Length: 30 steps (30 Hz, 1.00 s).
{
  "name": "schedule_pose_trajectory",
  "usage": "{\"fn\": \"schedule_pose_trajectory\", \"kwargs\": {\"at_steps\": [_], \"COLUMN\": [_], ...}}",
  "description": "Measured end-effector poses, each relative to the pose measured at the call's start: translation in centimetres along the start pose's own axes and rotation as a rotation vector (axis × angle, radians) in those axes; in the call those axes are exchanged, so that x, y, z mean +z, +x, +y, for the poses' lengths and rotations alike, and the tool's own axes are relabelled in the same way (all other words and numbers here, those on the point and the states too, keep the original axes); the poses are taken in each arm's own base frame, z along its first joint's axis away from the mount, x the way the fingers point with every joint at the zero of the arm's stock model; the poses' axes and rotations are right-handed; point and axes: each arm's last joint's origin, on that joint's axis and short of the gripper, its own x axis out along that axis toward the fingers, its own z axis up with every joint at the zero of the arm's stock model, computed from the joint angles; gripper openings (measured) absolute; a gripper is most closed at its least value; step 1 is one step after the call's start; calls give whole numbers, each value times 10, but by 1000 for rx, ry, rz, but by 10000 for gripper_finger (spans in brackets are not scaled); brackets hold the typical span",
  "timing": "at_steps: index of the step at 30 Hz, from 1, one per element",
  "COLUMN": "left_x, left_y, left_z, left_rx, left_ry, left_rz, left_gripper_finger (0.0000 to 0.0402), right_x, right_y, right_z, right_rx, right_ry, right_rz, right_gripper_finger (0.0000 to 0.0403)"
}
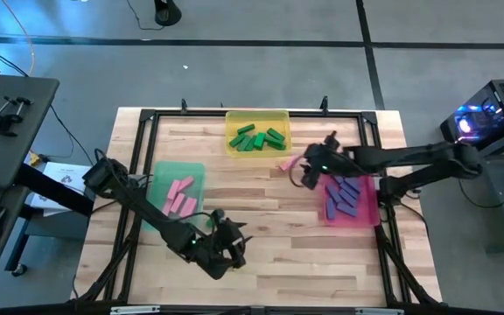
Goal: Sort blocks
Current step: Put the pink block into the blue bin
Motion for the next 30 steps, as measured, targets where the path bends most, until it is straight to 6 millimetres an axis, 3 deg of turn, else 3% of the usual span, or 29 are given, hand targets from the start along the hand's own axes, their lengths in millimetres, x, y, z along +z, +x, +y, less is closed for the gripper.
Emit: {"fn": "schedule_pose_trajectory", "kwargs": {"at_steps": [9,17,23,30], "left_x": [-5,-5,-5,-5], "left_y": [-4,-4,-4,-4], "left_z": [1,1,1,1], "left_rx": [34,37,37,37], "left_ry": [-4,-4,-4,-3], "left_rz": [0,-2,-2,-1], "left_gripper_finger": [193,193,193,193], "right_x": [-3,-15,-18,-4], "right_y": [86,130,135,105], "right_z": [-3,8,20,55], "right_rx": [20,14,139,407], "right_ry": [41,40,90,13], "right_rz": [80,122,143,-5], "right_gripper_finger": [210,211,211,211]}}
